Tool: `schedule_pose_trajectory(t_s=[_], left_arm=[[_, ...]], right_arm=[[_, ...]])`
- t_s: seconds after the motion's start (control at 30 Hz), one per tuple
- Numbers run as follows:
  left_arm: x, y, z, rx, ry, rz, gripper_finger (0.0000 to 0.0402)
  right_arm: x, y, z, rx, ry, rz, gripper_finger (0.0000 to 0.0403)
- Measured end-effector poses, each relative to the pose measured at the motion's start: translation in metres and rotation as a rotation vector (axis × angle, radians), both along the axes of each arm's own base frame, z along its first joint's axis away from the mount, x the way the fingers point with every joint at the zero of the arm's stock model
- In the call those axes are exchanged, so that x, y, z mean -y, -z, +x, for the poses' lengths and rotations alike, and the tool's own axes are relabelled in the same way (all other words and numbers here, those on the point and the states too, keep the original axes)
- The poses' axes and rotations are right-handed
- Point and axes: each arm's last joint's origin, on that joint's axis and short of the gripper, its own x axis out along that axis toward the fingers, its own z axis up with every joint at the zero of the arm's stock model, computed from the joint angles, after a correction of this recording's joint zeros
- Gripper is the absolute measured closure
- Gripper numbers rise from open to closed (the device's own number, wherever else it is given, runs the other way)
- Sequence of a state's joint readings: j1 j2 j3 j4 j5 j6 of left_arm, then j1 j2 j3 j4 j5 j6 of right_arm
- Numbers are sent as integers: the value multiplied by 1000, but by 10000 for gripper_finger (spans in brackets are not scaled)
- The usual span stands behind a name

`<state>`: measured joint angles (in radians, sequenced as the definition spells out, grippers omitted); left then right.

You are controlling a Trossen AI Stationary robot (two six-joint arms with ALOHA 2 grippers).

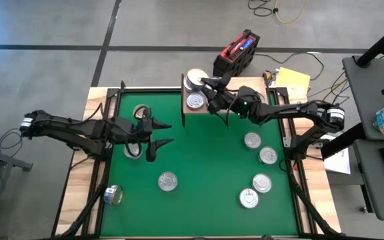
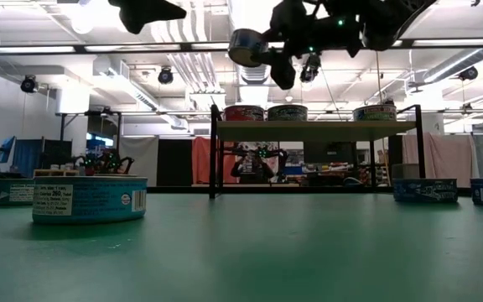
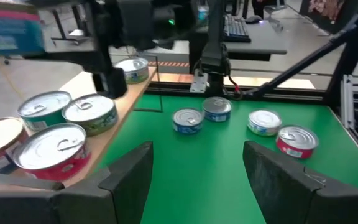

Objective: Stack canned seafood by type on shelf
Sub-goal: Stack the blue/pink tuna can on top of the other blue/pink tuna can on the shelf

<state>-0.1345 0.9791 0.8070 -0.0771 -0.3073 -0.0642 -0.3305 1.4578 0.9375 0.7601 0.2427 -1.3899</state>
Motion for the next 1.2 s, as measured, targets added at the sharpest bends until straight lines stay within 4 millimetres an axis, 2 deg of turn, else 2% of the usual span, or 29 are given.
schedule_pose_trajectory(t_s=[0.17,0.37,0.83,1.0,1.2], left_arm=[[2,5,-1,-51,6,-6,169],[2,10,2,-79,2,-13,169],[2,11,4,-88,3,-6,169],[2,11,4,-88,2,-5,169],[2,13,4,-92,2,-4,169]], right_arm=[[12,4,-4,1,-32,72,212],[15,12,-2,-61,-42,167,205],[19,-2,7,-229,-15,205,207],[25,-1,14,-297,1,234,212],[34,-1,26,-304,55,236,199]])
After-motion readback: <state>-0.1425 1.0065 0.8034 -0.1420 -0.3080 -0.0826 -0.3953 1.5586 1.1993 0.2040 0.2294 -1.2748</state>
